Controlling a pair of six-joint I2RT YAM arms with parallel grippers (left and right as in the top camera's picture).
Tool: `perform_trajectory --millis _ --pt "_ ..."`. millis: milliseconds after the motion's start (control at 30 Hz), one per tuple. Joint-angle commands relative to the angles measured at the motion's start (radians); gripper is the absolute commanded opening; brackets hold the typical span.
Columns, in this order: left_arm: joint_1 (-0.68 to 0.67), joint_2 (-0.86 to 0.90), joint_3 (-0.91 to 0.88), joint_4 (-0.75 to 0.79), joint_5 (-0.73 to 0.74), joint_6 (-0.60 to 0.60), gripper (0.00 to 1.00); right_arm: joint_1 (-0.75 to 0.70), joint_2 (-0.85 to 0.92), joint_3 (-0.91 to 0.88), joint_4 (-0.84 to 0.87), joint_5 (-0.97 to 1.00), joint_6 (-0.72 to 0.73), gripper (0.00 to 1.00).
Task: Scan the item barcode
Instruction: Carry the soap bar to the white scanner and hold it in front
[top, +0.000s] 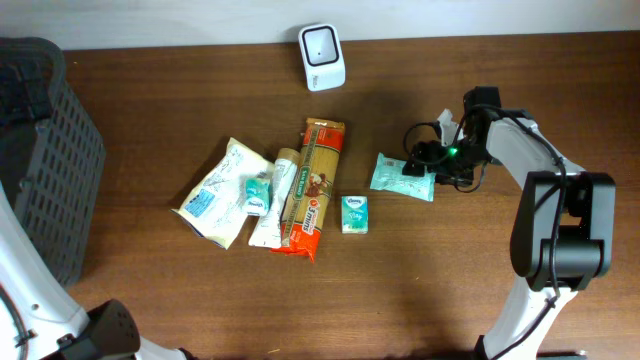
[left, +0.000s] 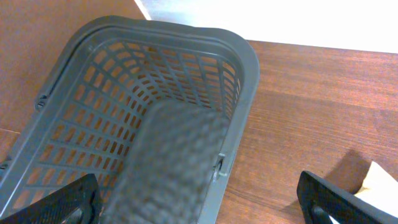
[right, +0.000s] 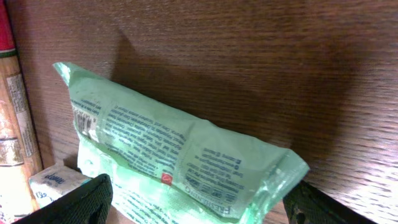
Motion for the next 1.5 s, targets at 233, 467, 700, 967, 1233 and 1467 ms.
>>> perform_trajectory --millis 233,467,700,967,1233,1467 --pt "0.006 0.002 0.002 0.001 0.004 -0.014 0.99 -0.002 0.028 -0.173 0.172 -0.124 0.005 0.78" --pt "0.006 0.002 0.002 0.001 0.004 -0.014 0.99 -0.002 0.028 -0.184 0.182 -0.131 0.006 0.45" --pt "0.006 0.002 0.002 0.001 0.004 -0.014 0.99 -0.005 0.012 -0.182 0.179 -0.206 0.005 0.04" --pt "0.006 0.002 0.002 0.001 0.004 -0.014 0.99 0.0 -0.352 -0.182 0.066 -0.248 0.005 0.04" --pt "0.006 0.002 0.002 0.001 0.004 -0.014 0.99 0.127 -0.679 -0.182 0.041 -0.113 0.116 0.04" --pt "0.006 0.002 0.002 0.001 0.004 -0.014 0.99 0.177 -0.766 -0.173 -0.004 -0.103 0.187 0.04"
